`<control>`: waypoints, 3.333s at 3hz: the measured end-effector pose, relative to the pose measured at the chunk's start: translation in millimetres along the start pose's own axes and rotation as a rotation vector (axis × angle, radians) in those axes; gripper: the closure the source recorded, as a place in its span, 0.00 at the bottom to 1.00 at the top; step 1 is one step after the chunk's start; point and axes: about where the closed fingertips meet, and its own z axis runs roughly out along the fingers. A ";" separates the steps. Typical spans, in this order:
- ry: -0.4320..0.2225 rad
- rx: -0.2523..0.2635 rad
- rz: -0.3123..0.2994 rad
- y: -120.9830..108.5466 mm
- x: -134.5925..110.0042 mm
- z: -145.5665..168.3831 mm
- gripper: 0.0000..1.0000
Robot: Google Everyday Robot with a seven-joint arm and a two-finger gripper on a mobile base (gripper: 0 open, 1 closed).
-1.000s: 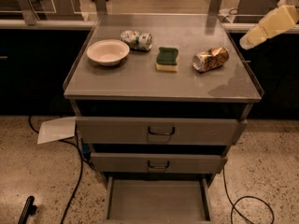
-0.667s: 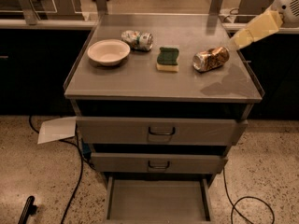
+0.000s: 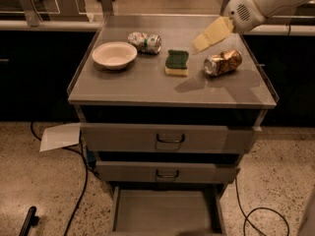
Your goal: Place sponge into bottom drawer
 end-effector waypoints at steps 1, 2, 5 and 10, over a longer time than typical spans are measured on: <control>0.020 -0.023 -0.035 7.7 -24.1 32.0 0.00; 0.102 0.017 -0.071 1.6 -31.6 64.9 0.00; 0.137 0.039 0.103 -31.3 -5.8 111.6 0.00; 0.208 0.089 0.189 -57.8 6.0 183.1 0.00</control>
Offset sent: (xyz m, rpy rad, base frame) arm 0.0563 0.0639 -0.0369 -0.2107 0.0091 0.0404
